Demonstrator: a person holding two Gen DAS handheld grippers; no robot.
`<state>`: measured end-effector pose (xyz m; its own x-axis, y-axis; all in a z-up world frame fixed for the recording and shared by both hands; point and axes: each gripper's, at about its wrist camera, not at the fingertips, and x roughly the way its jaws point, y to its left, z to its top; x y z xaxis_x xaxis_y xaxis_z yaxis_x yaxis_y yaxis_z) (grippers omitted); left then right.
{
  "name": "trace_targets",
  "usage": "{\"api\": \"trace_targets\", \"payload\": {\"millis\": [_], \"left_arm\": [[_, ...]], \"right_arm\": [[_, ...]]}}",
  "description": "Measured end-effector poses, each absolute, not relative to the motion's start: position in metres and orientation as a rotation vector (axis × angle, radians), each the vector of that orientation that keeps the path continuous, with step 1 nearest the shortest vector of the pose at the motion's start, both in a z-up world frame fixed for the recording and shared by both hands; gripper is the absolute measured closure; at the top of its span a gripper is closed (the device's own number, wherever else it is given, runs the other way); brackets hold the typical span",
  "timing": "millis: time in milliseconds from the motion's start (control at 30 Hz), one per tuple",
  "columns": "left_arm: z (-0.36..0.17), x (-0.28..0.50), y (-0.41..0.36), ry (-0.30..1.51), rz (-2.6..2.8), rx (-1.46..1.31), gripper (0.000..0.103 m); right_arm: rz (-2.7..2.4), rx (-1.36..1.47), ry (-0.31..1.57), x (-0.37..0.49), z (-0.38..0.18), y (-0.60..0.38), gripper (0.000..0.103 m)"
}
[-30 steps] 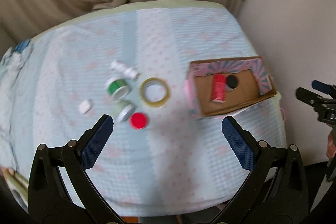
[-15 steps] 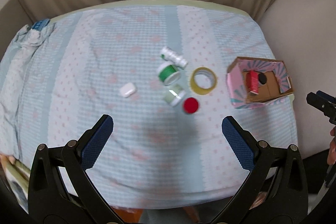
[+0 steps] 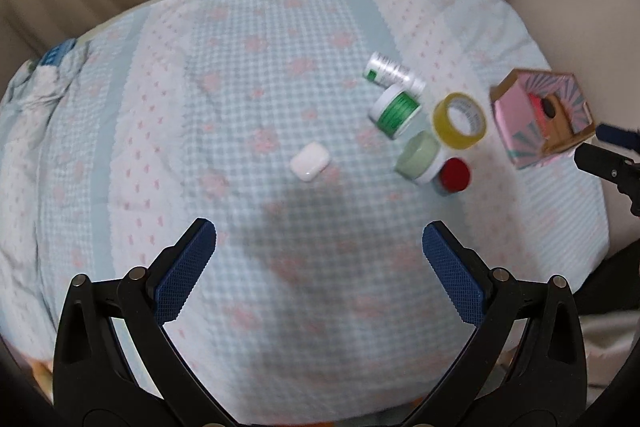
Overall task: Organize rigid objects
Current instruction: 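Grasp the white earbud case with the left gripper while the right grasps the pale green jar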
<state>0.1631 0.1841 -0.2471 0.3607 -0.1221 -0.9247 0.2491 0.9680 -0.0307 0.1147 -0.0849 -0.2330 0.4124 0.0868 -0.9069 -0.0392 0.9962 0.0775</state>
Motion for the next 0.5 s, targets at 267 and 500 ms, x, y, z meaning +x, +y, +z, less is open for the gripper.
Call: {"api": "trace_targets", "payload": {"millis": [267,500], "left_arm": [[-0.326,0.23,0.187,1.227,-0.351,0.199,0.003],[-0.397,0.286,0.173,1.307,-0.459,0.265,0.007]], "right_arm": [[0.155,-0.121,1.233,0.166,-0.304,-0.041,0.0],[0.26,-0.308,1.347,0.206,-0.37,-0.023,0.0]]}}
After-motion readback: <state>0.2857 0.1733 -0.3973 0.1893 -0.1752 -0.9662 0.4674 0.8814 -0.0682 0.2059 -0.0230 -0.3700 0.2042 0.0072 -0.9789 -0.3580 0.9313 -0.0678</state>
